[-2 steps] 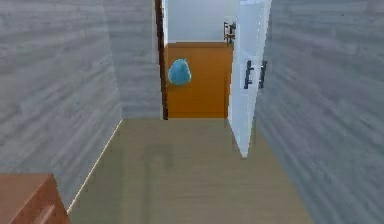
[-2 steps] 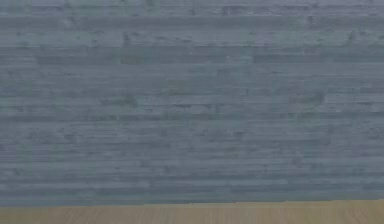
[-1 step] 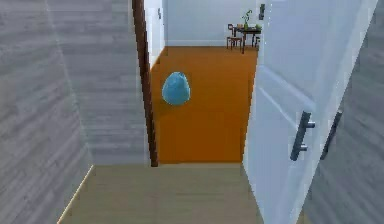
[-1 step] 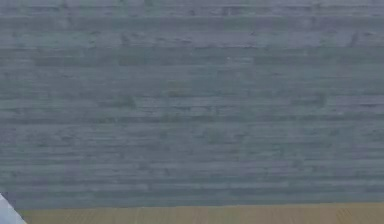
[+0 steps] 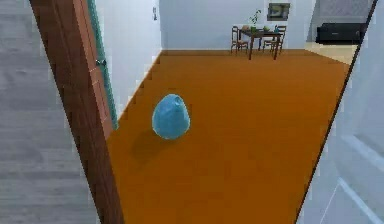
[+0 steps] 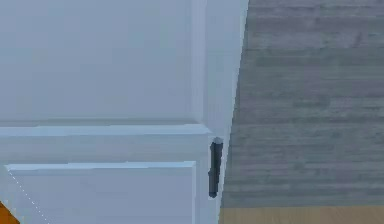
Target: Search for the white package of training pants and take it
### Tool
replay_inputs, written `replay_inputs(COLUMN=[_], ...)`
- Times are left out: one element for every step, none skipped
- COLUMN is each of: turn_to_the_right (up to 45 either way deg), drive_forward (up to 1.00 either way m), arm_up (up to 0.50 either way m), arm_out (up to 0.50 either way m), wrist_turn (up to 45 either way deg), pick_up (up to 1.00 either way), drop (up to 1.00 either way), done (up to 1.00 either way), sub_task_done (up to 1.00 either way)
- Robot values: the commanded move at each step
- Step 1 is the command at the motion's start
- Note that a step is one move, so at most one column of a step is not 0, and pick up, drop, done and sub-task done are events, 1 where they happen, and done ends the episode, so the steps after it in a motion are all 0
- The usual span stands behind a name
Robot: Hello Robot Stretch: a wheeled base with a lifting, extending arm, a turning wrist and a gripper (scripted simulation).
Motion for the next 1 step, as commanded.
replay_inputs(turn_to_the_right=[-3.0], drive_forward=[0.00], arm_up=[0.00], arm_out=[0.00], wrist_turn=[0.0], pick_up=[0.00], drop=[0.00], done=[0.00], sub_task_done=[0.00])
